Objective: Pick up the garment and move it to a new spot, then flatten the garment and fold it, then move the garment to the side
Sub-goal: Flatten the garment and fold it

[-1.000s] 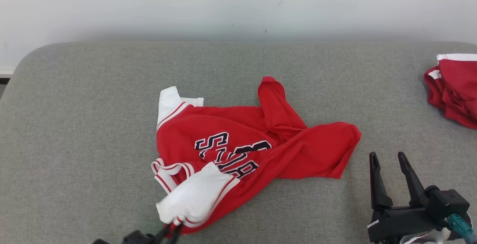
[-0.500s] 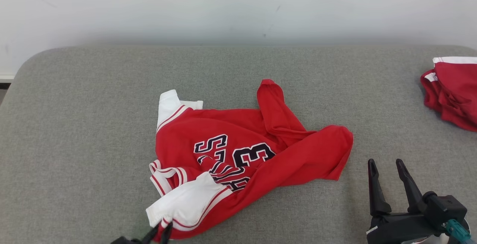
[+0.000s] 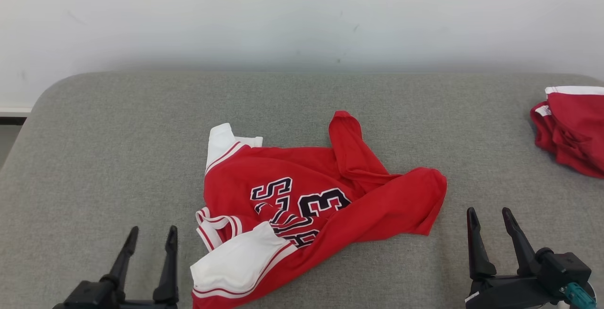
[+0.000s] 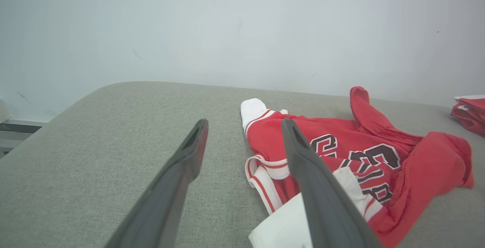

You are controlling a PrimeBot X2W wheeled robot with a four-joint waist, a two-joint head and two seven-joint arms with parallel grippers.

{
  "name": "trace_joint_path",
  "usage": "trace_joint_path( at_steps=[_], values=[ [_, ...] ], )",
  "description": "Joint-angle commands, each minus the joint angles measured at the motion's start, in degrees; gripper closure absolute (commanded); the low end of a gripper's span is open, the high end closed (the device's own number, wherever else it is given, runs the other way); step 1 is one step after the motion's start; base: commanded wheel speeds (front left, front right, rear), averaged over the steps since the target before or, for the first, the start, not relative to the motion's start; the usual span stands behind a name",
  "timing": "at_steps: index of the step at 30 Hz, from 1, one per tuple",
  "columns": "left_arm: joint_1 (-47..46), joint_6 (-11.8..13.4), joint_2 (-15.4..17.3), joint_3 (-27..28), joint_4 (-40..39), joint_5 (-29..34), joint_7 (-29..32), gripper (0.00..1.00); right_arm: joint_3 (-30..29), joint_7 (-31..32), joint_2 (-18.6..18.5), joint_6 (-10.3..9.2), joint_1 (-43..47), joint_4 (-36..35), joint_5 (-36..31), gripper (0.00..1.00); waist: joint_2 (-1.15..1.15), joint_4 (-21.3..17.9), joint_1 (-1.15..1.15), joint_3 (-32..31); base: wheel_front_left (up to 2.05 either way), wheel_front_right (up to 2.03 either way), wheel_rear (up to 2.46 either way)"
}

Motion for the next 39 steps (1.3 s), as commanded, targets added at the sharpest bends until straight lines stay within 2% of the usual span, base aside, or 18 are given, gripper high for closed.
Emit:
trace_joint_path(
  at_steps=[1,8,14,23,31,39],
  values=[
    [0.94,-0.23,-0.52,0.87,-0.31,0.78,-0.16,0.00,0.13,0.02,-0.08,-0.16,0.37,-0.12,0.01,0.00,0.00,-0.19,0.00,-0.14,0.00,0.00,0.00],
    [0.79,-2.32,-4.56,7.35,-0.43,4.75,-0.16,0.00,0.54,0.02,-0.31,-0.16,0.77,0.11,0.46,0.00,0.00,-1.63,0.00,-0.92,0.00,0.00,0.00],
    [1.08,-4.23,-6.61,9.06,1.80,6.88,-0.17,0.00,1.04,0.02,0.08,-0.16,1.54,0.17,0.46,0.00,0.00,-3.30,0.00,-2.05,0.00,0.00,0.00],
    [2.92,-5.58,-8.24,11.18,2.31,9.31,-0.17,0.00,2.01,0.12,0.16,-0.16,2.83,-0.34,0.37,0.00,0.00,-5.21,0.00,-3.07,0.00,0.00,0.00],
    [3.43,-6.73,-9.67,12.10,2.97,11.17,-0.17,0.00,1.90,0.88,-0.12,-0.16,3.27,0.00,0.06,0.00,0.00,-4.81,0.00,-3.49,0.00,0.00,0.00],
    [2.04,-8.02,-10.90,11.12,3.97,12.46,-0.17,0.00,3.83,3.41,-3.36,-0.16,-2.06,3.74,0.64,0.00,0.00,-1.88,0.00,-2.83,0.00,0.00,0.00]
  ],
)
